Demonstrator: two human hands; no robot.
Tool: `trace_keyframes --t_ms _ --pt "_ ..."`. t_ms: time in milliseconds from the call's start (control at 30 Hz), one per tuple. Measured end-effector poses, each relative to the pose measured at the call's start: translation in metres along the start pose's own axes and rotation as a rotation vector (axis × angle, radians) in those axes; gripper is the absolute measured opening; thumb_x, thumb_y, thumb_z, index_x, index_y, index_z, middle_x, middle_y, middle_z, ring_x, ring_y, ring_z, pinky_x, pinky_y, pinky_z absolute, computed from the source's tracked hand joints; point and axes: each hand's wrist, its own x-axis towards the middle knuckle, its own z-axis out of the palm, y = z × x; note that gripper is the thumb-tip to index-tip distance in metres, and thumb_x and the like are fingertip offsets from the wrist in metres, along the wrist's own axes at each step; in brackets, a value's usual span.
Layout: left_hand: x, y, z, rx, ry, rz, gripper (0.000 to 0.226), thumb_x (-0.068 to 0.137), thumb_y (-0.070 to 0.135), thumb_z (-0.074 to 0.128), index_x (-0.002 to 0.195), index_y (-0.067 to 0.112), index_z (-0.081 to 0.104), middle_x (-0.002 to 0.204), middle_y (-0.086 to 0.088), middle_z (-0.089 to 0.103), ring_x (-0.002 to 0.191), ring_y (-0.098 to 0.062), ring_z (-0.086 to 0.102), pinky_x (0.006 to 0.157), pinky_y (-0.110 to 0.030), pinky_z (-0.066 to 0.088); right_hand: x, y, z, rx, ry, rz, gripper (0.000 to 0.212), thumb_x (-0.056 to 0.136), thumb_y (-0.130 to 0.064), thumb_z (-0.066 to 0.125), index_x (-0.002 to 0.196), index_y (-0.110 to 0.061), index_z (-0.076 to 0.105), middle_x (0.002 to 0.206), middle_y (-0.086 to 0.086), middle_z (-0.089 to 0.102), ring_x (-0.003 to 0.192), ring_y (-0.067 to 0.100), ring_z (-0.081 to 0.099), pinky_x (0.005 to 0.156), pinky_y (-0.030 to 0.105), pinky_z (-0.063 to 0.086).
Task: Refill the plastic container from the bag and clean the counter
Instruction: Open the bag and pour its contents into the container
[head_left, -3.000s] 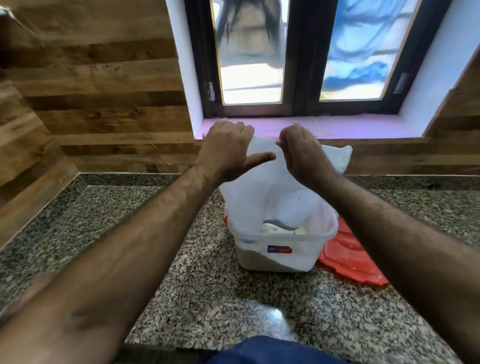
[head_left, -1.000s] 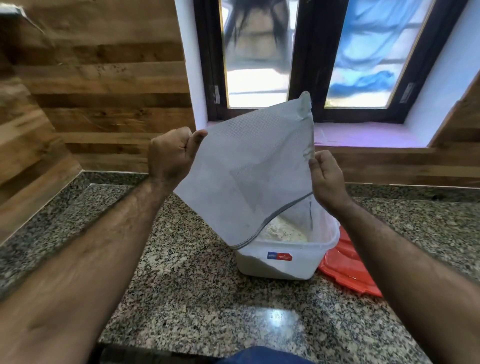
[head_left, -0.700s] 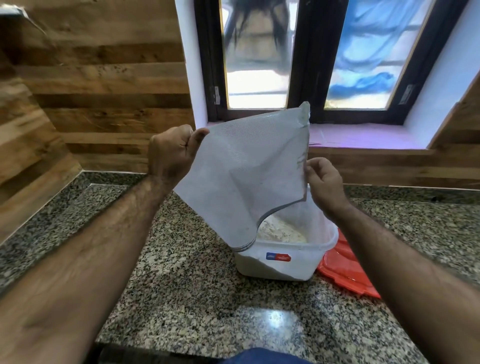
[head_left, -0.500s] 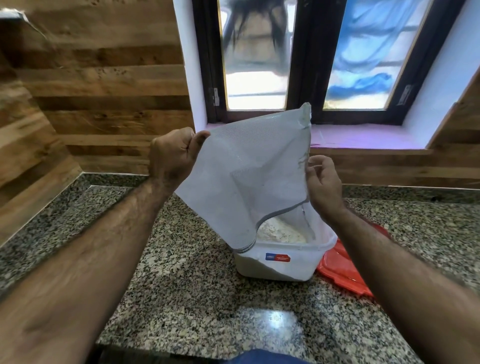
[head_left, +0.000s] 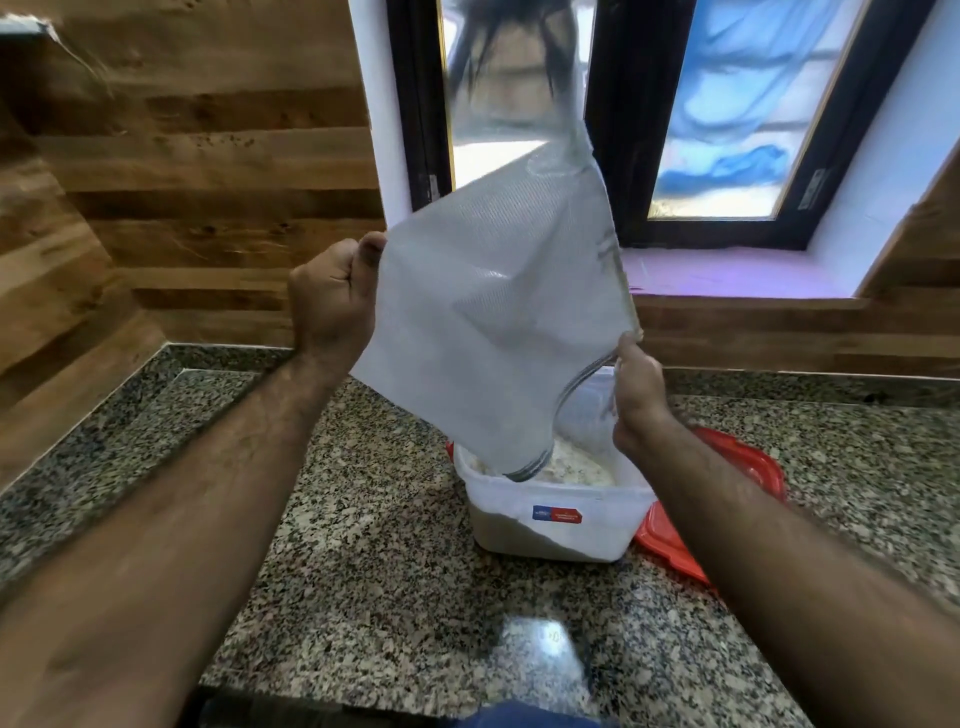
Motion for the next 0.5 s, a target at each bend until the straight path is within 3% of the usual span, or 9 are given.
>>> trace_keyframes --t_ms 67,167,233,367,500 --pt "-0.002 -0.003 0.0 -0.056 0.002 -0.076 0.058 0.103 0.059 0.048 0.064 0.017 0.046 0.055 0.001 0.04 0.05 -0.014 0.033 0.049 -0.03 0.024 -0.006 0.0 0.007 0.059 -0.055 0.03 0.036 0.111 -0.051 0.046 0.132 -0.026 0.06 0.123 -0.002 0.068 0.11 0.018 0.062 0.078 0.034 0.045" --pt "-0.009 -0.01 -0.001 -0.111 0.008 -0.152 0.06 0.103 0.061 0.049 0.063 0.017 0.043 0.055 0.0 0.039 0.05 -0.015 0.035 0.048 -0.034 0.026 -0.007 -0.001 0.012 0.074 -0.062 -0.093 0.028 0.111 -0.039 0.052 0.135 -0.026 0.058 0.134 -0.001 0.068 0.125 0.021 0.061 0.1 0.04 0.048" --pt "-0.015 -0.014 -0.003 -0.134 0.0 -0.218 0.058 0.104 0.061 0.05 0.061 0.022 0.041 0.056 0.001 0.041 0.051 -0.015 0.036 0.049 -0.032 0.027 -0.004 -0.005 0.013 0.107 -0.054 -0.145 0.023 0.111 -0.028 0.054 0.133 -0.026 0.059 0.13 0.0 0.07 0.121 0.019 0.063 0.105 0.039 0.049" --pt "-0.034 -0.029 -0.007 -0.153 -0.051 -0.375 0.054 0.109 0.052 0.053 0.062 0.026 0.046 0.054 0.011 0.048 0.049 -0.006 0.041 0.052 -0.025 0.032 0.002 -0.02 0.015 0.076 -0.002 -0.185 0.02 0.111 -0.02 0.054 0.13 -0.021 0.061 0.109 -0.003 0.07 0.093 0.011 0.063 0.079 0.029 0.053" --pt "-0.057 -0.048 -0.009 -0.122 -0.09 -0.482 0.071 0.106 0.062 0.052 0.079 -0.003 0.06 0.065 -0.008 0.057 0.057 -0.018 0.05 0.056 -0.031 0.038 0.003 -0.03 0.022 0.027 -0.011 -0.219 0.018 0.112 -0.027 0.052 0.129 -0.023 0.059 0.116 0.004 0.071 0.091 0.014 0.066 0.063 0.025 0.054"
